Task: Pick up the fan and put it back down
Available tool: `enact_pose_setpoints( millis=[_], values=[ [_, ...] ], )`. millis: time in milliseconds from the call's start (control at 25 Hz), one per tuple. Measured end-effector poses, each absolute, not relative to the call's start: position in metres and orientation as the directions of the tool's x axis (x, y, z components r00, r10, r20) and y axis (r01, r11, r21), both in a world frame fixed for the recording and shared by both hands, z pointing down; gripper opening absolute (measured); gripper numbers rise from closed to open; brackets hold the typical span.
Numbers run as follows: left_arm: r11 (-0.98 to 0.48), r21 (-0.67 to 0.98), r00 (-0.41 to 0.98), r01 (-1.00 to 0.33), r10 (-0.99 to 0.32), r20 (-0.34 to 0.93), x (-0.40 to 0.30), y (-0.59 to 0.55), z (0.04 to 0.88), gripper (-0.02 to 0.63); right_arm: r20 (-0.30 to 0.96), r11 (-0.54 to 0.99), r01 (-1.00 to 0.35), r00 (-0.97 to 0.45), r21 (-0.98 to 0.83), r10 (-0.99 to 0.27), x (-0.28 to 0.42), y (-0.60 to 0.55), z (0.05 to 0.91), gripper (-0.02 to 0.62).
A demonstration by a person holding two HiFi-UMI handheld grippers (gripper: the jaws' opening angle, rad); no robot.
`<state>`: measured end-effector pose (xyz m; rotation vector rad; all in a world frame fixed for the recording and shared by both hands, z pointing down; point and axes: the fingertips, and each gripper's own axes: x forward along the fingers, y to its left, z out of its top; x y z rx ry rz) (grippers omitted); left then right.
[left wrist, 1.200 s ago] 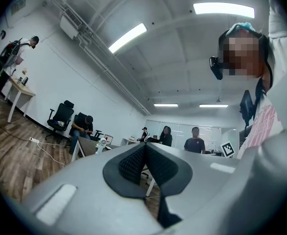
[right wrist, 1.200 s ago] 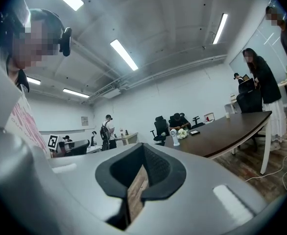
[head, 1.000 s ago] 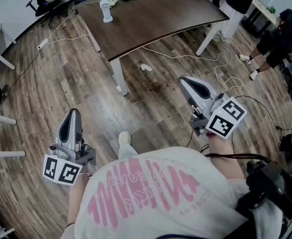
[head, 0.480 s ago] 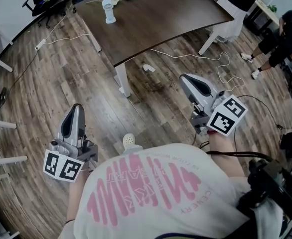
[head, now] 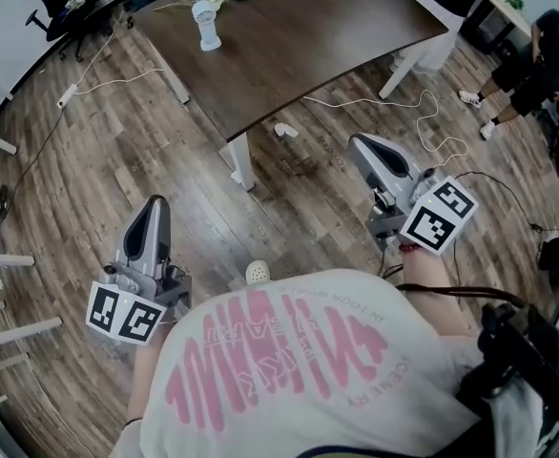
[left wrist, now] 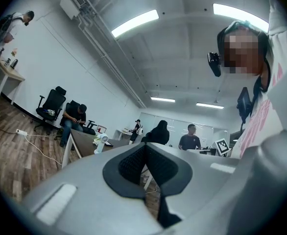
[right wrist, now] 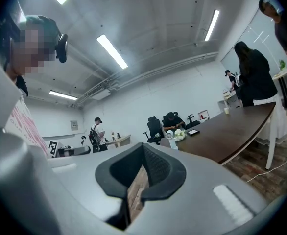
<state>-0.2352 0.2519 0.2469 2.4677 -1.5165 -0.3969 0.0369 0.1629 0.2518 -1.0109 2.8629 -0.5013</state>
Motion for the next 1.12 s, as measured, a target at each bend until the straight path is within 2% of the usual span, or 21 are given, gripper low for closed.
enact_pose_setpoints(
  millis=[560,1120],
  values=[
    [-0.492,0.351,0.479,-0.796,-0.868,-0.130,-0.291,0.183,0.250,0.017,0.041,0.700,-0.645,-0.744,-0.307,-0.667,-0.015,0.113,0.249,0.006],
    [-0.547,0.335,0.531,-0.767,-0.835,-0.146,-0.290,0.160,0.249,0.017,0.058,0.666,-0.686,-0.708,-0.294,-0.704,-0.016,0.102,0.246,0.006]
  ],
)
